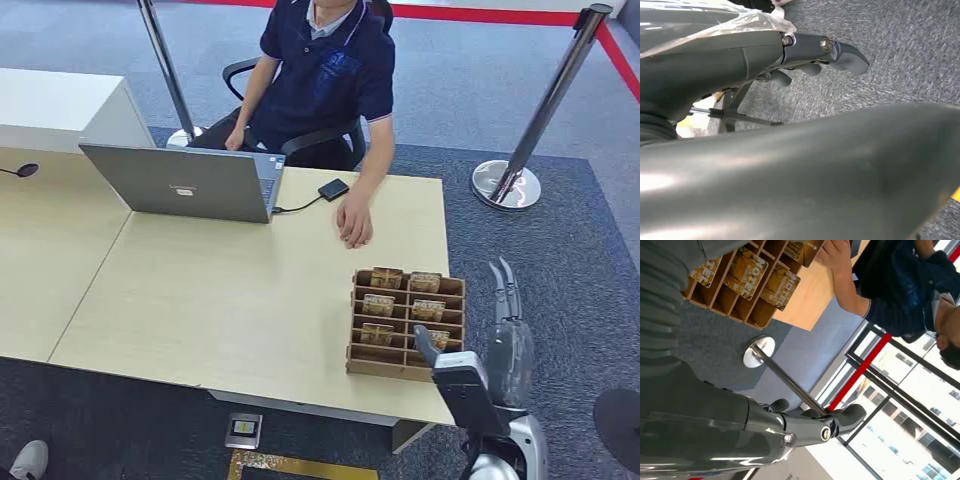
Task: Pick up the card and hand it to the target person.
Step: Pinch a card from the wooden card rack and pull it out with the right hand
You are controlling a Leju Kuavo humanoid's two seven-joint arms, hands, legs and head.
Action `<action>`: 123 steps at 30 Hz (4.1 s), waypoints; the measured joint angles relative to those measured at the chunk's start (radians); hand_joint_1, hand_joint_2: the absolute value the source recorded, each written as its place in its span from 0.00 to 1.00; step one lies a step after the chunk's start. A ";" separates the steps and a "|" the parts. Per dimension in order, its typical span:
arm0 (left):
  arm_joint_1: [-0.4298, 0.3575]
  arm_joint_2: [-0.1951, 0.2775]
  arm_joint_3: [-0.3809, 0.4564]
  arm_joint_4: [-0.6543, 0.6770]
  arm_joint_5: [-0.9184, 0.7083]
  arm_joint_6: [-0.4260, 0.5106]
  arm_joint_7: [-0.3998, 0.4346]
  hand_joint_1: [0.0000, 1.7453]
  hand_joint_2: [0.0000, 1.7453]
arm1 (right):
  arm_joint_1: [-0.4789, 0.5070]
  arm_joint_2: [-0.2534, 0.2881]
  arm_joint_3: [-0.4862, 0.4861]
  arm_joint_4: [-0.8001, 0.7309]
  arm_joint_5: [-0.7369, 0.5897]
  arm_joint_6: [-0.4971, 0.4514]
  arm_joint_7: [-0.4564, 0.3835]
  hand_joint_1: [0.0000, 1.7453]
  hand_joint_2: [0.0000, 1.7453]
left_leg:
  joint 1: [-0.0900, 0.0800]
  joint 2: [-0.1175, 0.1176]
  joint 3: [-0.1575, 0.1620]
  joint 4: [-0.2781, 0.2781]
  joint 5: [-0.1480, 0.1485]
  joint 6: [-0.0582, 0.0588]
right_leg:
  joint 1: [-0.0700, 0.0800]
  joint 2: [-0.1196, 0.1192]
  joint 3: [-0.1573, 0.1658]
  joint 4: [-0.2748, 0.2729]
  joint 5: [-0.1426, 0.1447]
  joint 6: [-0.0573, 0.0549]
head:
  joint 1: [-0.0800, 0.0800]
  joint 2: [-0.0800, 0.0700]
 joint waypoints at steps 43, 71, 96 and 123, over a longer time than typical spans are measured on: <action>-0.004 0.012 0.011 0.006 -0.040 -0.015 -0.004 0.00 0.00 | -0.127 -0.214 0.211 0.210 0.612 -0.025 0.359 0.58 1.00 | 0.000 0.000 0.000 0.001 0.001 0.001 | 0.000 0.000 0.000 0.000 0.001 0.000 | 0.000 0.000; -0.003 0.012 0.014 0.008 -0.033 -0.012 -0.004 0.00 0.00 | -0.156 -0.199 0.138 0.334 0.585 -0.041 0.330 0.52 1.00 | 0.000 0.000 -0.001 0.001 0.001 0.001 | 0.000 0.000 0.000 0.000 0.001 0.000 | 0.000 0.000; -0.001 0.012 0.019 0.010 -0.034 -0.007 -0.014 0.00 0.00 | -0.184 -0.192 0.095 0.456 0.571 -0.087 0.308 0.45 1.00 | 0.000 0.000 -0.001 0.002 0.002 0.002 | 0.000 0.000 0.000 0.000 0.003 0.002 | 0.000 0.000; -0.001 0.014 0.019 0.011 -0.051 -0.015 -0.019 0.00 0.00 | -0.159 -0.193 0.091 0.428 0.576 -0.058 0.313 0.49 1.00 | 0.000 0.000 -0.001 0.002 0.003 0.002 | 0.000 0.000 0.000 0.000 0.004 0.001 | 0.000 0.000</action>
